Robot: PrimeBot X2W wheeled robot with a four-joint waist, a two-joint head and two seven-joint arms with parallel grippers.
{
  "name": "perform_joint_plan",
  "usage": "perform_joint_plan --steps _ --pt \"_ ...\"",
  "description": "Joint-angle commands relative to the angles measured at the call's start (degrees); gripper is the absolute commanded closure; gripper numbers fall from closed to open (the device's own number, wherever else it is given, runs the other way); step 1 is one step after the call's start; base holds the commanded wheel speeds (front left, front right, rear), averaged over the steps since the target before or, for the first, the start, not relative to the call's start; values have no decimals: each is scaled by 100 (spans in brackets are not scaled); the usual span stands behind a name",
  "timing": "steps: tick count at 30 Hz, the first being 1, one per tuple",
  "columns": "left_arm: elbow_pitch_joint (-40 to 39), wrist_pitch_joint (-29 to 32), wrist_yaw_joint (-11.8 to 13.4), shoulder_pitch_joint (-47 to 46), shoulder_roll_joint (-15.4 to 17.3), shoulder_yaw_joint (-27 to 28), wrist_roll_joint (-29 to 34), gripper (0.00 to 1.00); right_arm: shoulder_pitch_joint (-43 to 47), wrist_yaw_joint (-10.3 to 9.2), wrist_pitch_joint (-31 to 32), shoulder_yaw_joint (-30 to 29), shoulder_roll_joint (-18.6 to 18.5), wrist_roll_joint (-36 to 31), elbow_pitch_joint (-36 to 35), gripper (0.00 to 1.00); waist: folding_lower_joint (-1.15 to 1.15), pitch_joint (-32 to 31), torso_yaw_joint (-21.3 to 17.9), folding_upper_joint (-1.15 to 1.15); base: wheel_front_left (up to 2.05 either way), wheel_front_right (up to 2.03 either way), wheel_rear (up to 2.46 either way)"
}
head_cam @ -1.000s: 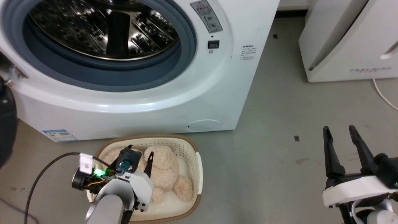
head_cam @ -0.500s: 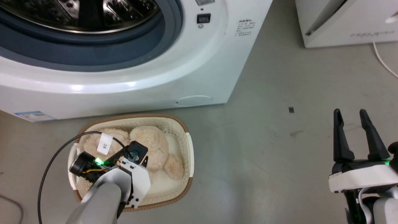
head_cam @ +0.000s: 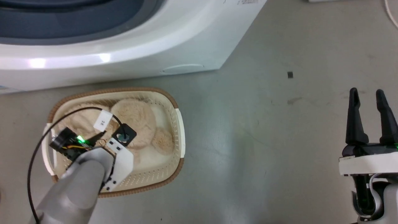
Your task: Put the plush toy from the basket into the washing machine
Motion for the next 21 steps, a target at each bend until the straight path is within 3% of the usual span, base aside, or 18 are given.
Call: perform_joint_plan --steps 1,11,21 --pt "158 32 -11 -211 97 -103 23 0 -146 -3 -69 -35 -2 73 -43 0 -1 220 -52 0 0 0 0" --pt "744 -151 83 -921 505 -479 27 0 -408 -3 -188 -110 -2 288 -130 0 -1 937 -185 0 0 0 0" --pt "1334 -223 183 -1502 578 -864 -2 0 -606 -4 -307 -161 -2 516 -68 0 -1 1479 -310 0 0 0 0"
